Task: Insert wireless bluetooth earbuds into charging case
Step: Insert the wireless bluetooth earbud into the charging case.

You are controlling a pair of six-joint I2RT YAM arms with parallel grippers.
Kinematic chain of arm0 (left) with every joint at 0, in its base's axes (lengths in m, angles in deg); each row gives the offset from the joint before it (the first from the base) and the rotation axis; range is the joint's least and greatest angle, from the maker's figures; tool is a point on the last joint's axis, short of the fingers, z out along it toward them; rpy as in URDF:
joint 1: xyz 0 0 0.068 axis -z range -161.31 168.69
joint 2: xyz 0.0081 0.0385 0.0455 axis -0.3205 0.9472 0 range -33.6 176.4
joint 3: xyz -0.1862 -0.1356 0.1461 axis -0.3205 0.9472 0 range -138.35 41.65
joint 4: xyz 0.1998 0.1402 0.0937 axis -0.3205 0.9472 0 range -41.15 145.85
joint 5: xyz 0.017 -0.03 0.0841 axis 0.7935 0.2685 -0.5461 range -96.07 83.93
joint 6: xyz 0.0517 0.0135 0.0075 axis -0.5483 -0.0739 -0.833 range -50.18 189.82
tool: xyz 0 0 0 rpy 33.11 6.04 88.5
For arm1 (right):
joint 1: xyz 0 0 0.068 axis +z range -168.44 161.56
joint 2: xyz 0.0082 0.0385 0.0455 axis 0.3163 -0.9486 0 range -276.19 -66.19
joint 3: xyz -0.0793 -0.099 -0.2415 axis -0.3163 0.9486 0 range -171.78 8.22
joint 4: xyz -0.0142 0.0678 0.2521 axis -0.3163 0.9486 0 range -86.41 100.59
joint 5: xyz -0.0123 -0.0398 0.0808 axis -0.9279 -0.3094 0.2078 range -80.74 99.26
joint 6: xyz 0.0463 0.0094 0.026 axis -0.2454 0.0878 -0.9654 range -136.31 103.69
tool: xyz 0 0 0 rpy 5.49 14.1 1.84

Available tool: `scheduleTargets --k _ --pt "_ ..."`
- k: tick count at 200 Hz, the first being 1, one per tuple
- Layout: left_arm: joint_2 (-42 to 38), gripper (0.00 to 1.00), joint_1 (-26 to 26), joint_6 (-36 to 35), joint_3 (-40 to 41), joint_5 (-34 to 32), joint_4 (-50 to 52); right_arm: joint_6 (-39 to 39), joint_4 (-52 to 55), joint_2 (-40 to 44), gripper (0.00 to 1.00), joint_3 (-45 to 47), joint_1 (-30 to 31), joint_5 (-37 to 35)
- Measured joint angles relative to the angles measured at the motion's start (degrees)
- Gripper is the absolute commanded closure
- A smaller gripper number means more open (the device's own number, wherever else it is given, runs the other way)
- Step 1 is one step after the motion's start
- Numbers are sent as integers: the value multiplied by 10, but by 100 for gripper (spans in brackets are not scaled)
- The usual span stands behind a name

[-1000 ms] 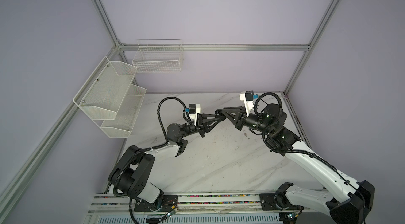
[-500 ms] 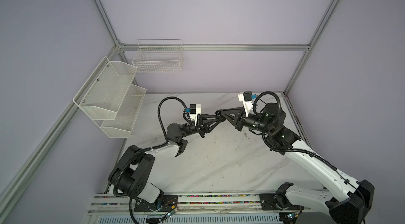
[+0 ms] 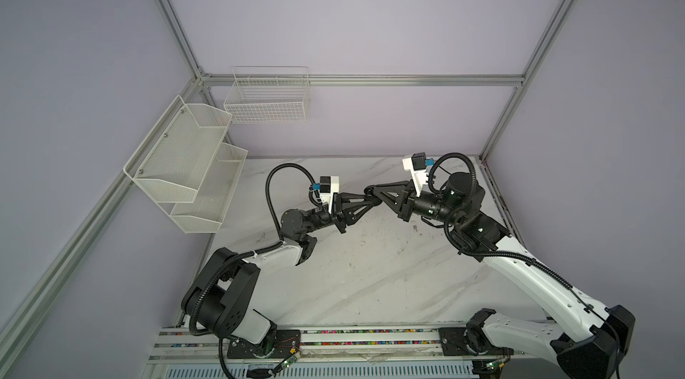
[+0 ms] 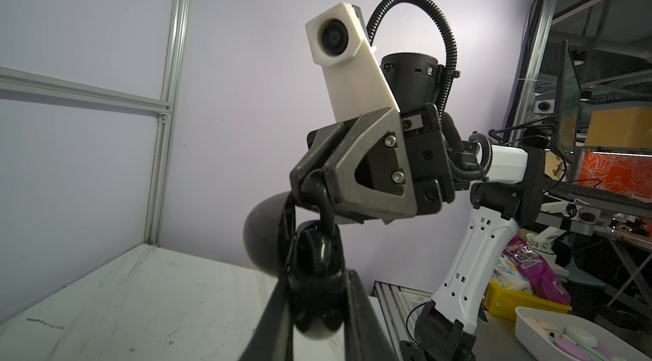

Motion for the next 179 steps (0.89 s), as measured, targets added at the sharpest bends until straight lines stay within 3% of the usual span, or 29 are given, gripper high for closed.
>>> scheduleTargets --k 179 --pt "-3 100 0 -11 0 -3 0 -5 23 6 100 -11 -2 -15"
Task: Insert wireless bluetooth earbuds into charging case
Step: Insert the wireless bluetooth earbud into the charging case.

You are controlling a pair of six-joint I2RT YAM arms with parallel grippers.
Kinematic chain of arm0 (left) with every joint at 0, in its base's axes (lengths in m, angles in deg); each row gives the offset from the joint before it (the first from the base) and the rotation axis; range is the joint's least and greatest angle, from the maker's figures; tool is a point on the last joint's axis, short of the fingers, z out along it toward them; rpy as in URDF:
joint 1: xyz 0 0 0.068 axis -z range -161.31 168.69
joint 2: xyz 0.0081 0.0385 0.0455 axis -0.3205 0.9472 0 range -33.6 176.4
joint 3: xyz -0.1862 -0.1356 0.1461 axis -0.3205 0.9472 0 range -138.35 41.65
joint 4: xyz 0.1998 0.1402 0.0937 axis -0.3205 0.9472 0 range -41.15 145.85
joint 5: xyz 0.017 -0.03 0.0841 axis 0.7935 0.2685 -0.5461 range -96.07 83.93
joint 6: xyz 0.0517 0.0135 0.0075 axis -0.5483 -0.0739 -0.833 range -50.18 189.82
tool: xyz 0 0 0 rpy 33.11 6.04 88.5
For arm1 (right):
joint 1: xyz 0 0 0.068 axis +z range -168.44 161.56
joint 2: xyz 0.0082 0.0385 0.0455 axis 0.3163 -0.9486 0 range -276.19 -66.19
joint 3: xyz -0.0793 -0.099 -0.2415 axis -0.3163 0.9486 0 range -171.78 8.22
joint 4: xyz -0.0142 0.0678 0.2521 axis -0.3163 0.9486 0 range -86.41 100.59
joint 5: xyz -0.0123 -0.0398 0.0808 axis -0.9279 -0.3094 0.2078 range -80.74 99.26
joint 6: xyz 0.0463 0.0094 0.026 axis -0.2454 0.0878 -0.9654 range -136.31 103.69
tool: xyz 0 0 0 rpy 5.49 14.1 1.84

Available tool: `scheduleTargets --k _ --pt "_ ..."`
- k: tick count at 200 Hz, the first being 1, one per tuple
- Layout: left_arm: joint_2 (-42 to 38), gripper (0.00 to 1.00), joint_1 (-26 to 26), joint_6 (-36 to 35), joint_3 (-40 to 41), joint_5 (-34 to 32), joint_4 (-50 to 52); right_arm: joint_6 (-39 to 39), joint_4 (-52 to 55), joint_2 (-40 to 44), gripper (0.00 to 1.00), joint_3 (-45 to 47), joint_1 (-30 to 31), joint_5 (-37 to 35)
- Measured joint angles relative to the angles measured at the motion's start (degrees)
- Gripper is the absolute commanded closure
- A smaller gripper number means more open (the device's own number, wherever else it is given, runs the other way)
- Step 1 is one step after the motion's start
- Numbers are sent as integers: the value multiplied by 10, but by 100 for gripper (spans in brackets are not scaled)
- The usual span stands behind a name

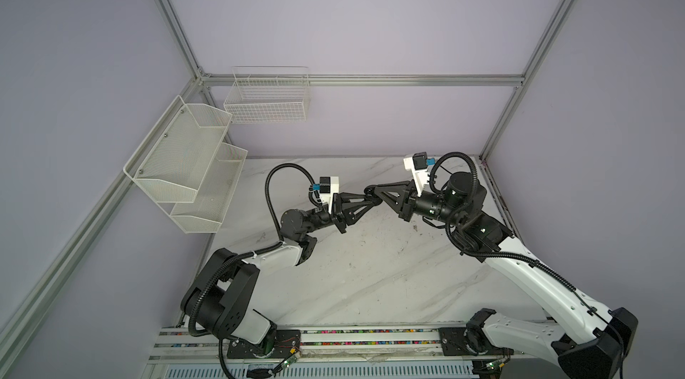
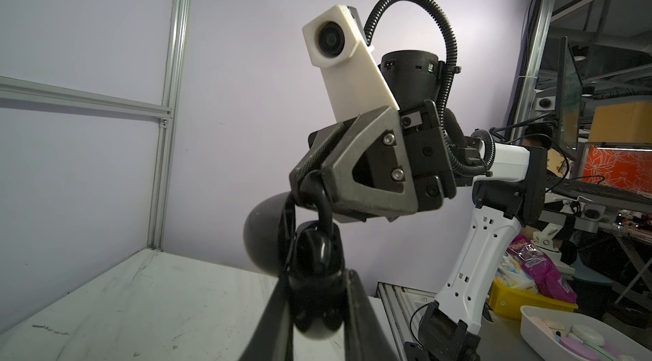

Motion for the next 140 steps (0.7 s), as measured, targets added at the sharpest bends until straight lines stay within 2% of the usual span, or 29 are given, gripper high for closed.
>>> scheduleTargets --k 140 --pt "-1 100 0 -29 0 2 -7 -19 8 -5 100 -15 -4 30"
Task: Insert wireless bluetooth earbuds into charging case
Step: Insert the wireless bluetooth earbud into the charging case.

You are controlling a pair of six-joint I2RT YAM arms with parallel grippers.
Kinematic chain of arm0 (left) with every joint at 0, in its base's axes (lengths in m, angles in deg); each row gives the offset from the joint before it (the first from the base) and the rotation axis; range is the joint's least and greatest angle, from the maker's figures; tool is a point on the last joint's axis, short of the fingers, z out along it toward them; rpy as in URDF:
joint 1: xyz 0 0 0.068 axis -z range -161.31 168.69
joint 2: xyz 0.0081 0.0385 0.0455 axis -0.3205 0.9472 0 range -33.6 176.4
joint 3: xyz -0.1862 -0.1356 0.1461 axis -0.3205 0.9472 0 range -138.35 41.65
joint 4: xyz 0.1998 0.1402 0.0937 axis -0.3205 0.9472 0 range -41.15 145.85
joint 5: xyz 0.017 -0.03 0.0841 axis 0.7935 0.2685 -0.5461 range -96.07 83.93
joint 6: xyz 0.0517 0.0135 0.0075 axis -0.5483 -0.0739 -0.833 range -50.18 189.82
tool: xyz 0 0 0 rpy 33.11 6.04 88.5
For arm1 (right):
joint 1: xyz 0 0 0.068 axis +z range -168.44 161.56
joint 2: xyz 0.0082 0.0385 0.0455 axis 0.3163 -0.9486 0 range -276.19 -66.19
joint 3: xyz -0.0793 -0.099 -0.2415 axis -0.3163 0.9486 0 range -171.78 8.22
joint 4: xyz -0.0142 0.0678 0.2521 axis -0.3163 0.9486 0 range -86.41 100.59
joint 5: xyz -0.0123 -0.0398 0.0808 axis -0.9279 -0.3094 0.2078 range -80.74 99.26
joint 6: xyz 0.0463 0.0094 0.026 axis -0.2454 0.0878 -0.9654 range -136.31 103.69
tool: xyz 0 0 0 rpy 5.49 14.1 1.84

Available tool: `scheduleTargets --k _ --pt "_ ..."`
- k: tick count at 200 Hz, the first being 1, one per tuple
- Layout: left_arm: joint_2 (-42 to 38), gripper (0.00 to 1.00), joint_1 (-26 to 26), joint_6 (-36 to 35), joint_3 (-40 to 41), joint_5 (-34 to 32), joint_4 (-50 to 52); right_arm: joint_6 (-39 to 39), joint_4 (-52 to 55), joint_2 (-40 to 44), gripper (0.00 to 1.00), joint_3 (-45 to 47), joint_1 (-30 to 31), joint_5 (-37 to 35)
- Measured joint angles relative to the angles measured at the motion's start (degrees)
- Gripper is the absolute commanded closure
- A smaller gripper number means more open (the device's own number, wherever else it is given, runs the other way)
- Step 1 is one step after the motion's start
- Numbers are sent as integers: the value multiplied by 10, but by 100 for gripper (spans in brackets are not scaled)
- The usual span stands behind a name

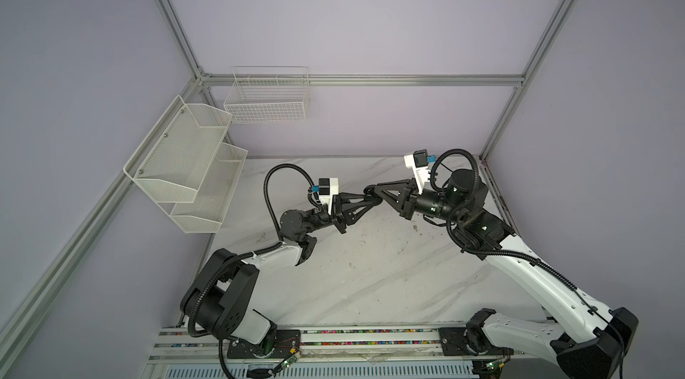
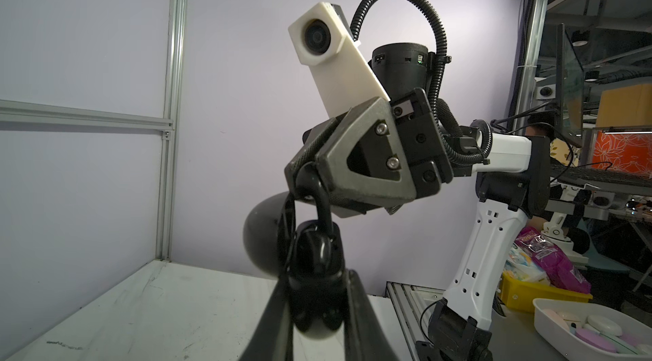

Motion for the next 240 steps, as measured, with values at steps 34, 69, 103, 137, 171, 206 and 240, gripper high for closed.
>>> scheduleTargets --k 34,69,103,137,171,206,240 --pt "0 100 0 -4 0 0 0 -6 0 0 100 1 0 2" --pt "-1 100 0 -6 0 0 3 -6 -1 1 100 8 0 2" --pt "-3 100 0 -7 0 0 6 -5 -1 1 100 8 0 -2" --pt "-7 100 0 -12 0 0 8 -4 -1 2 100 8 0 -4" --pt "-9 100 0 -16 0 -1 9 -1 0 2 90 8 0 -4" --pt "-10 100 0 -16 0 -4 9 12 19 1 76 -2 0 -6" --pt "-14 100 0 -16 0 -12 9 23 40 -4 69 -20 0 -6"
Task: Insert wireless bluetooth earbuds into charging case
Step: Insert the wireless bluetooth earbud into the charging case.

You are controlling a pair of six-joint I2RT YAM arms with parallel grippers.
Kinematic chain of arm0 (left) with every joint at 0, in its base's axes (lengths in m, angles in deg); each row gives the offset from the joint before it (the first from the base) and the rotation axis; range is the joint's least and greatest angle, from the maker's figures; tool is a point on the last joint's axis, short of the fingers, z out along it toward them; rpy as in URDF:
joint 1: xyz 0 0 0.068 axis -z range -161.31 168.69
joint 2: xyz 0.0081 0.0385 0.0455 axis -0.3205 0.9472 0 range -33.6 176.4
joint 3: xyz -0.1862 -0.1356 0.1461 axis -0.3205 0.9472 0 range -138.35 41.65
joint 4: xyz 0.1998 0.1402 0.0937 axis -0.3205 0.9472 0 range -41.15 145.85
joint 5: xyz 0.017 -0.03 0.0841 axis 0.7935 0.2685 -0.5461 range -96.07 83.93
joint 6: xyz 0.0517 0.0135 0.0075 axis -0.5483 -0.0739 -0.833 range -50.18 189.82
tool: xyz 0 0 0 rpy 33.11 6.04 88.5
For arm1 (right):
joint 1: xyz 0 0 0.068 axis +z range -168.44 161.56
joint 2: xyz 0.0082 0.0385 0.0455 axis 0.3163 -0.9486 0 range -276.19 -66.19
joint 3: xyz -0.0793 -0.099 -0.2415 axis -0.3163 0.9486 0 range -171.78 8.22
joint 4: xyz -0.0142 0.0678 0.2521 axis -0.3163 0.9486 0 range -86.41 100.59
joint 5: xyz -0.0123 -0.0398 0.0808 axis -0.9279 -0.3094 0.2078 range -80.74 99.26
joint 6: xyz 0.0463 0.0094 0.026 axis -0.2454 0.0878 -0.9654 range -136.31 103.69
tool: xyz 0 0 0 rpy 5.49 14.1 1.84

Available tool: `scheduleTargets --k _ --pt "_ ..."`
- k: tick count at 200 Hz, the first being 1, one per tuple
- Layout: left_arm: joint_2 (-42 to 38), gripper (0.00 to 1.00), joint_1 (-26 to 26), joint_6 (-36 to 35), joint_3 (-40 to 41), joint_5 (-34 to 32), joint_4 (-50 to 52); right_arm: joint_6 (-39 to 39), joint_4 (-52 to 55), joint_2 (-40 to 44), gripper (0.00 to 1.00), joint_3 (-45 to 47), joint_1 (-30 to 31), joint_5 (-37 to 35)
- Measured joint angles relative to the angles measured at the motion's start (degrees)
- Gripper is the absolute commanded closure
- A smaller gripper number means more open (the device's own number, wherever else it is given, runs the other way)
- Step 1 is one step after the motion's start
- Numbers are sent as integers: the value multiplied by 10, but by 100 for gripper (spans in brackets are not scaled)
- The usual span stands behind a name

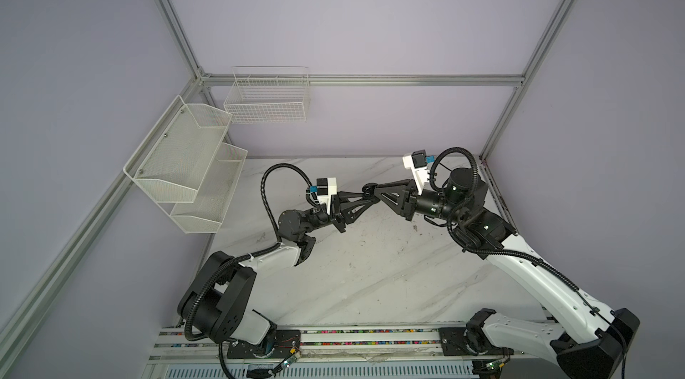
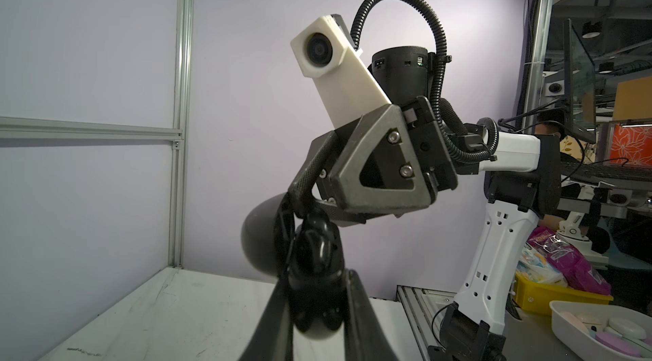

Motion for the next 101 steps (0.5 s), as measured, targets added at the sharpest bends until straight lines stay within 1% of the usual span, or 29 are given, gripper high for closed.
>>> scheduleTargets --k 48,63,91,101 --pt "0 100 -3 0 0 -8 0 8 32 -7 62 -25 0 -4" --pt "0 100 -3 0 0 -8 0 13 55 -8 58 -42 0 -17" --pt "0 100 -3 0 1 -6 -8 23 107 -8 42 -76 -2 -53" --pt "0 100 -3 0 1 -5 -8 27 127 -9 37 -87 -2 -54"
